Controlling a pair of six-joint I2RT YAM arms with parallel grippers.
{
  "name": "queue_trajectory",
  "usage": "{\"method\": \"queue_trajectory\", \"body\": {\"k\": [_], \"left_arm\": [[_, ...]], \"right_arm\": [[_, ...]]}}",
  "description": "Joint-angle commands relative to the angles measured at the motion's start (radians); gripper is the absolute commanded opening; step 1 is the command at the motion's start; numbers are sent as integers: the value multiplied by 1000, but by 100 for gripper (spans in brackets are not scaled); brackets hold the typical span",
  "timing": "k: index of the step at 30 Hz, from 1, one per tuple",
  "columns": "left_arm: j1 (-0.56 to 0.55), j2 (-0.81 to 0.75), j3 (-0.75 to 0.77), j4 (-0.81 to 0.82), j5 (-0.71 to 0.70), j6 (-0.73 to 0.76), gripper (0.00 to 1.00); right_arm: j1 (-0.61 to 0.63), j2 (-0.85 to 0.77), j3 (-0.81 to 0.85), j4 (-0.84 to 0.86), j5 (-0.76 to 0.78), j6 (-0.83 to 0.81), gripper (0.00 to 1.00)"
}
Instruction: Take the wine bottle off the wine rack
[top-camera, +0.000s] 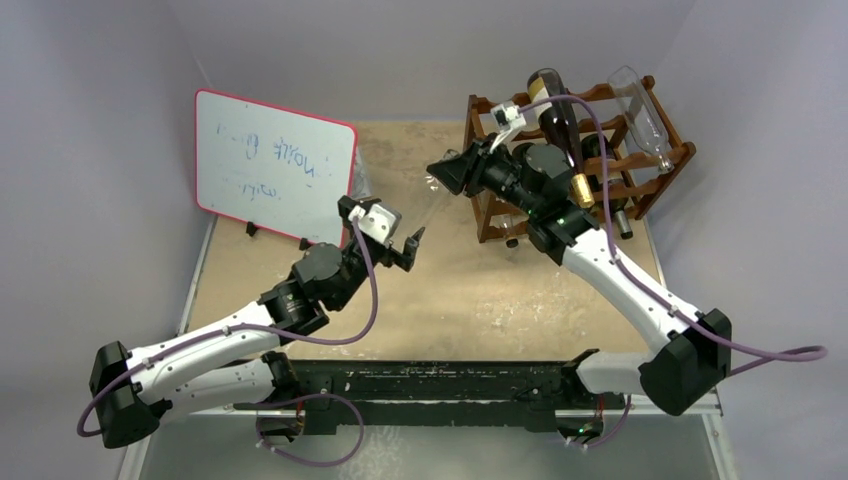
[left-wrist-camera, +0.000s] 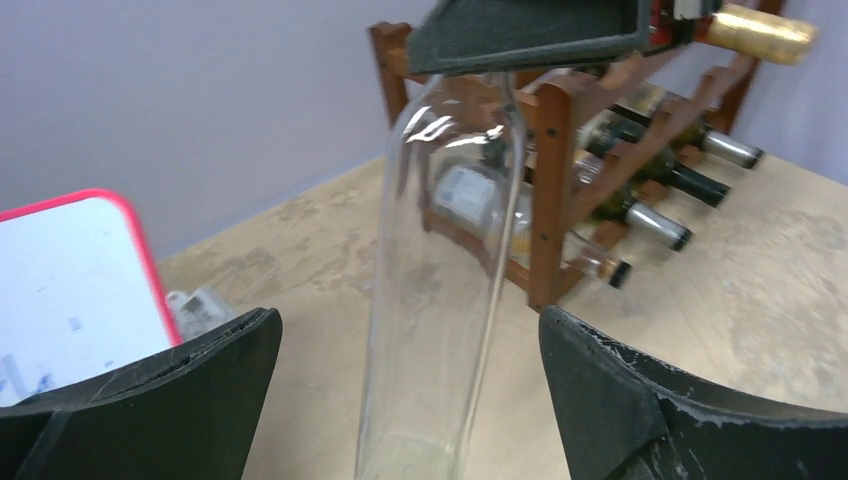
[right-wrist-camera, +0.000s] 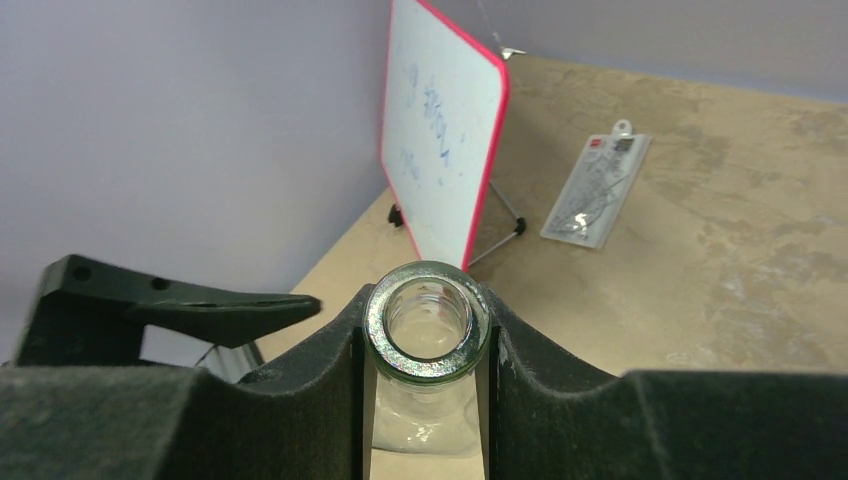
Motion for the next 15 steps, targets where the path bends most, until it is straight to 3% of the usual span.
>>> {"method": "queue_trajectory", "body": {"k": [1, 6, 15], "left_arm": [[1, -53, 19, 65, -263, 17, 100], [19, -62, 0, 121, -570, 63, 100], [112, -134, 12, 97, -597, -47, 100]], "right_arm": [[-1, 42, 145, 12, 102, -97, 0], [1, 130, 222, -40, 193, -164, 0], [39, 342, 386, -83, 374, -261, 0]]}}
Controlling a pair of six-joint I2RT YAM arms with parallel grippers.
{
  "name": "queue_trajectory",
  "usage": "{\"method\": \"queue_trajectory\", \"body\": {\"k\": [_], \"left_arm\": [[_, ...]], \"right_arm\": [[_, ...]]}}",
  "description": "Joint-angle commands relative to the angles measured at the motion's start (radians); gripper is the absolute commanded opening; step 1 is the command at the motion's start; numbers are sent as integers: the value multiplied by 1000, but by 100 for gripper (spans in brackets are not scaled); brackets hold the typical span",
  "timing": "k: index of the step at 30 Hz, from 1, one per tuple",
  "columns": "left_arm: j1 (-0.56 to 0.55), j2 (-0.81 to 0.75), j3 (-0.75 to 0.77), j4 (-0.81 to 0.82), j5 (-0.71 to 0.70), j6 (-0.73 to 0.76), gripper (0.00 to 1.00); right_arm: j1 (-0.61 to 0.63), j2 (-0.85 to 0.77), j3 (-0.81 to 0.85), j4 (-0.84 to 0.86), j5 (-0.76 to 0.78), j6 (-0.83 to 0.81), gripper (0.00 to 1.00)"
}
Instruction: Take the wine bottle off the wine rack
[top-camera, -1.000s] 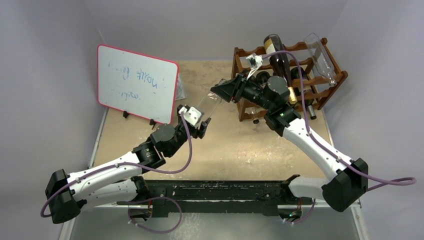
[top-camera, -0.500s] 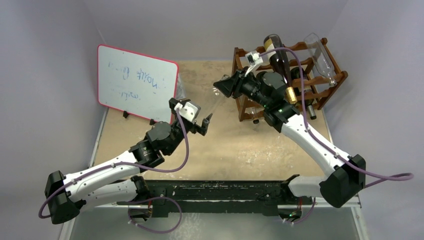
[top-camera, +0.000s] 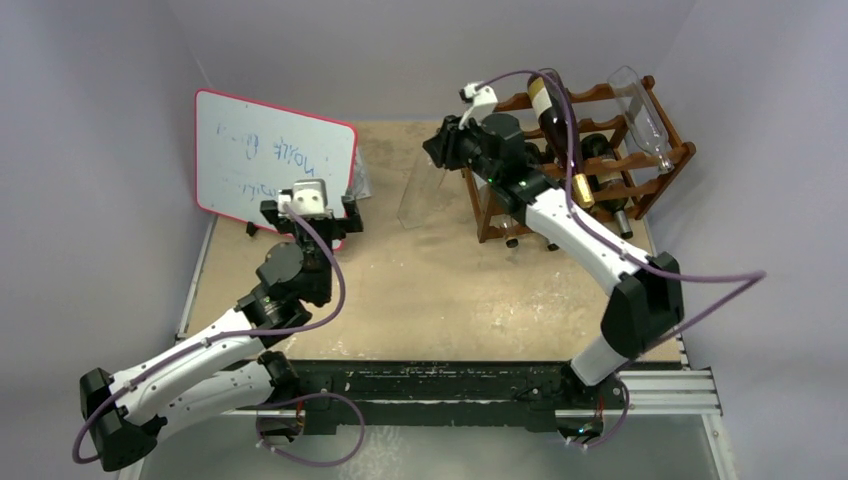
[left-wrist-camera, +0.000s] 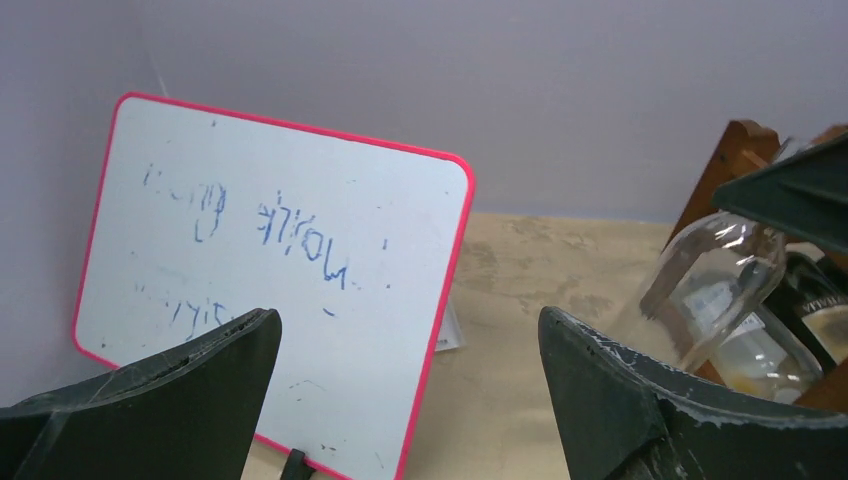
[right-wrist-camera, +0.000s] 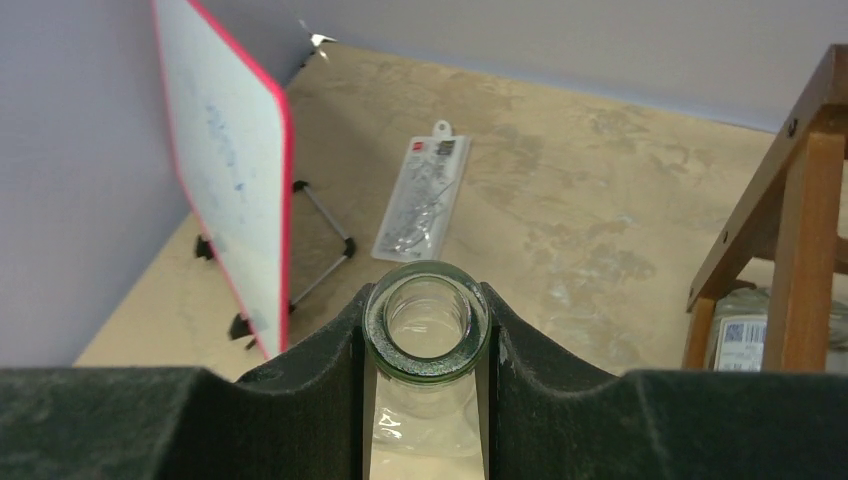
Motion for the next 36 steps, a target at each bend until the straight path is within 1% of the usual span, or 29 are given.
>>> {"method": "queue_trajectory", "body": {"k": [1, 5, 9, 15, 20, 26, 35, 36], "left_arm": [[22, -28, 33, -3, -65, -69, 100], [24, -32, 74, -75, -67, -93, 100], [24, -45, 76, -88, -49, -92, 100], [25, -62, 69, -80, -54, -76, 100], [25, -70, 71, -83, -39, -75, 100], [25, -71, 73, -90, -25, -75, 100], [25, -74, 69, -84, -27, -72, 100], [25, -75, 69, -83, -27, -71, 100]], "right_arm": [[29, 89, 169, 45, 125, -68, 0], [38, 210, 289, 10, 151, -93, 0], [63, 321, 414, -7, 175, -132, 0], [108, 450, 565, -61, 259, -199, 0], [133, 508, 603, -34, 327, -248, 0], [137, 584, 668, -10, 376, -251, 0], [144, 613, 646, 42, 371, -241, 0], [146, 615, 646, 37, 369, -242, 4]]}}
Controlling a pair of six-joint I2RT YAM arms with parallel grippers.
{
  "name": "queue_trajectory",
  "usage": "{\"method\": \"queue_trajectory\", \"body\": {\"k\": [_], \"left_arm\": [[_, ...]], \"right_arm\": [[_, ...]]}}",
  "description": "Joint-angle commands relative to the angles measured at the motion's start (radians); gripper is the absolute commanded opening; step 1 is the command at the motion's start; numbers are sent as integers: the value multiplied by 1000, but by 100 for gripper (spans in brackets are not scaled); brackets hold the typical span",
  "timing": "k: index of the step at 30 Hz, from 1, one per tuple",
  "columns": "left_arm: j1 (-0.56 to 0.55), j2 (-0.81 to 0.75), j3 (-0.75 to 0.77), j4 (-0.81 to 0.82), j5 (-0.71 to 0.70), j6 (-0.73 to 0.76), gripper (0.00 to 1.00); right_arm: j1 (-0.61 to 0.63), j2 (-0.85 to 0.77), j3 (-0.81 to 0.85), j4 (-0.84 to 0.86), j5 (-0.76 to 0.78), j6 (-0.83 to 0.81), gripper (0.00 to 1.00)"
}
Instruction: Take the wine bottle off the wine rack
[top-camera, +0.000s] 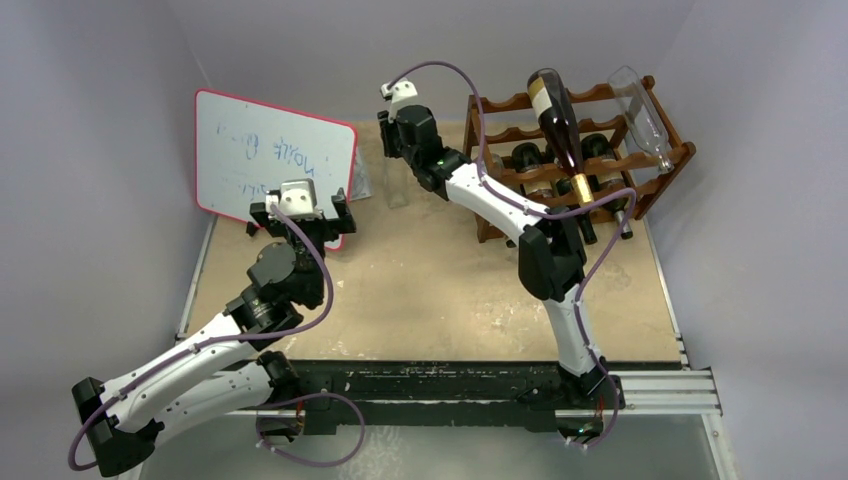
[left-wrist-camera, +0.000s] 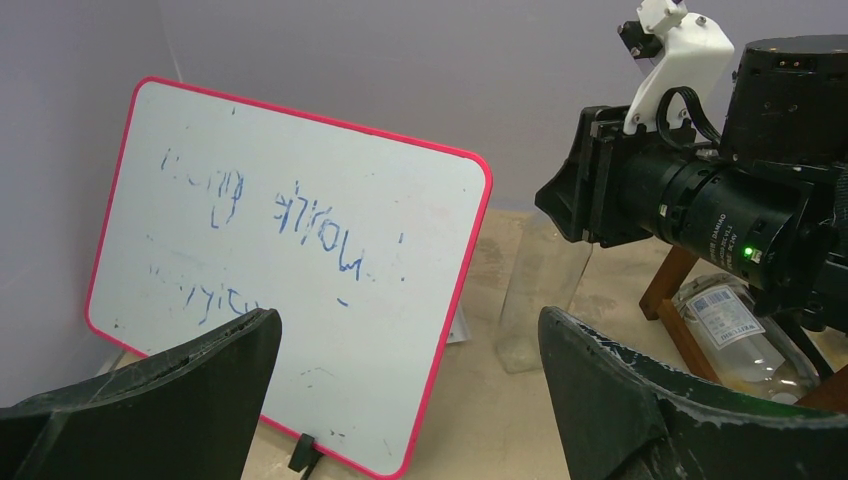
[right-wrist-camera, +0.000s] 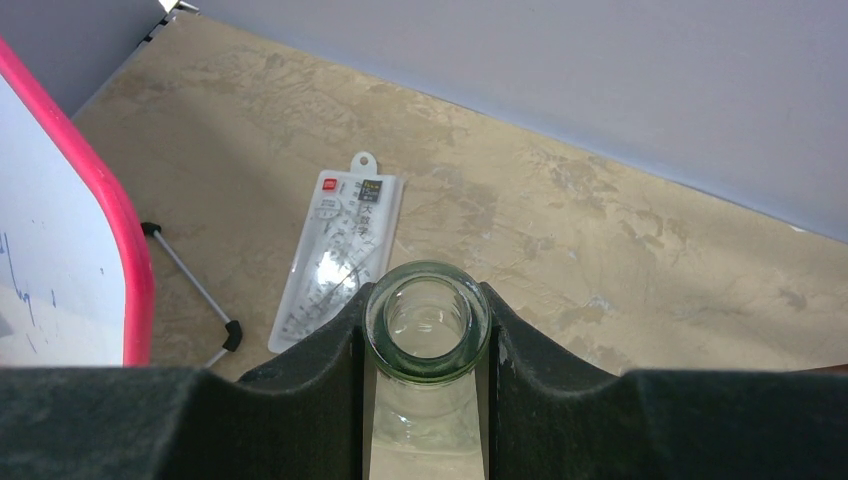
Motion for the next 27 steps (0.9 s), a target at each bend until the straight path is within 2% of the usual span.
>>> {"method": "queue_trajectory", "body": {"k": [1, 8, 12, 14, 18, 27], "left_arm": [[5, -14, 41, 22, 10, -2, 100], [7, -12, 40, 22, 17, 0, 100], [7, -11, 41, 21, 20, 0, 100], [7, -11, 40, 20, 21, -1, 100], [7, -11, 41, 18, 23, -1, 100], [7, -8, 43, 12, 33, -3, 100]], "right_arm": [[6, -8, 40, 107, 26, -14, 10], [14, -21, 63, 71, 33, -23, 56], [13, -43, 91, 36, 35, -24, 73], [13, -61, 104, 7, 30, -23, 77], [15, -144, 85, -53, 13, -17, 79], [15, -523, -307, -53, -69, -3, 80]]}}
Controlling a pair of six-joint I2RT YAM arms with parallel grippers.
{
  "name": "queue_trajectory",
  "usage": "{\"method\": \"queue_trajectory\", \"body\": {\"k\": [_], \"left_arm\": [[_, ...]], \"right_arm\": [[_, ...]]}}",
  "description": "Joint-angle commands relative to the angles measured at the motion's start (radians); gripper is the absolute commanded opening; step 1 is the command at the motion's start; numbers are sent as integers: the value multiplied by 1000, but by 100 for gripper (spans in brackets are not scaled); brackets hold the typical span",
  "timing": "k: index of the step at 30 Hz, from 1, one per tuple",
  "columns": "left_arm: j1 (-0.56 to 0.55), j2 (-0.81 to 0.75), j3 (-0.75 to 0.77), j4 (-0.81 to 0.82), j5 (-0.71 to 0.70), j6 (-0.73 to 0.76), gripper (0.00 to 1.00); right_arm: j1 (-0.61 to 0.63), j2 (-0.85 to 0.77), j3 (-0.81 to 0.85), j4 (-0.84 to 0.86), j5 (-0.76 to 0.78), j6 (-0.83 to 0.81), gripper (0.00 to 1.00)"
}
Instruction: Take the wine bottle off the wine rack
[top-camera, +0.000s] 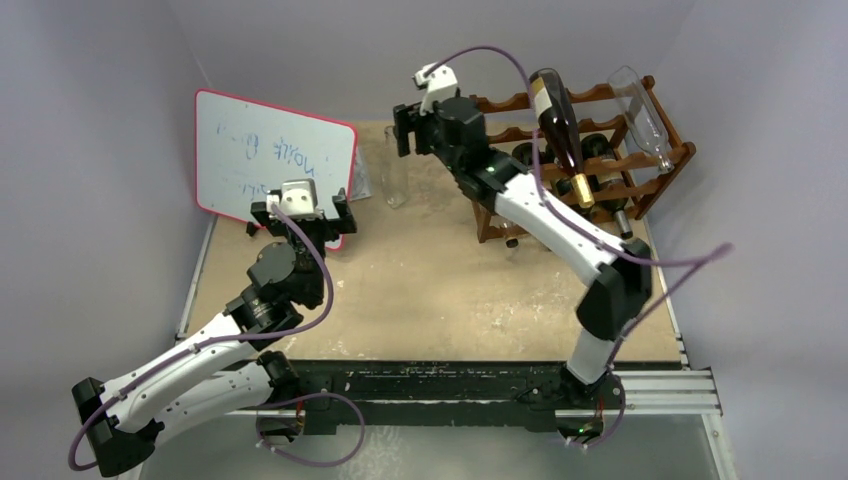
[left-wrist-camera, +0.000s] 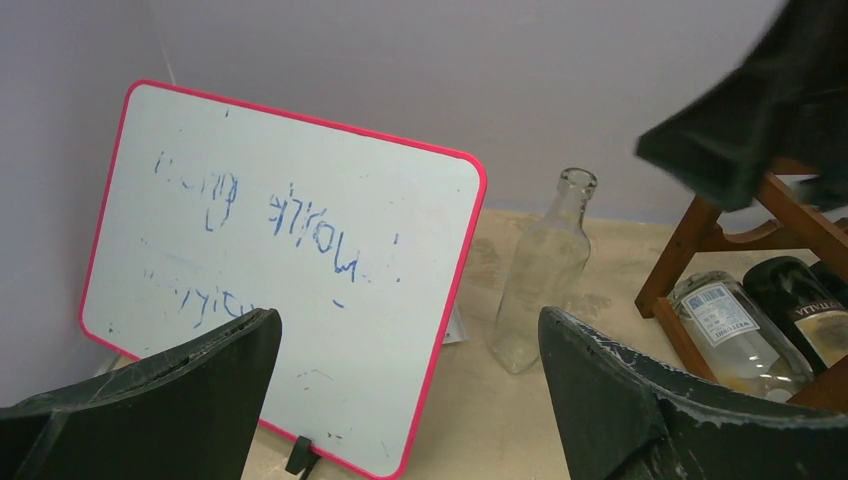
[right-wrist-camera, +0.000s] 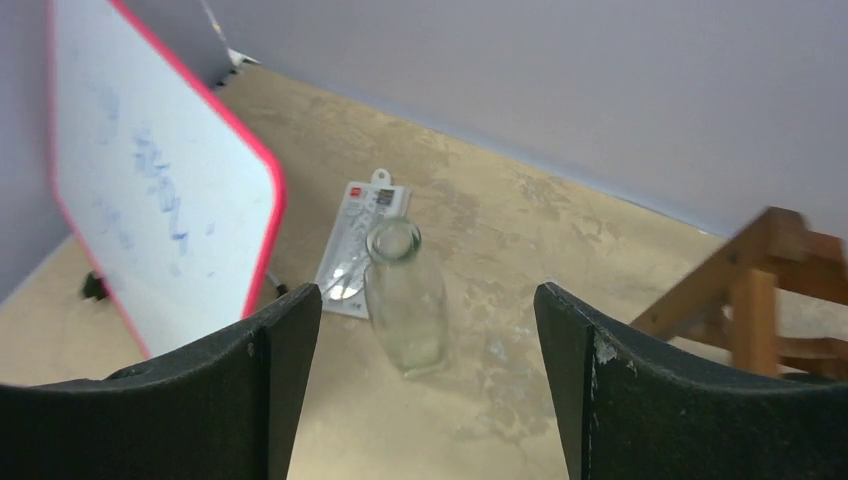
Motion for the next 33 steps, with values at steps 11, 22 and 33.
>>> {"method": "queue_trajectory", "body": {"k": [11, 22, 33], "left_arm": [[5, 18, 51, -5, 47, -24, 100], [6, 50, 57, -17, 53, -32, 100], [3, 55, 65, -30, 63, -45, 100]], "right_arm": [[4, -575, -398, -125, 176, 0, 82], [-75, -655, -416, -319, 362, 35, 88], [-358, -536, -251, -523, 252, 95, 93]]}}
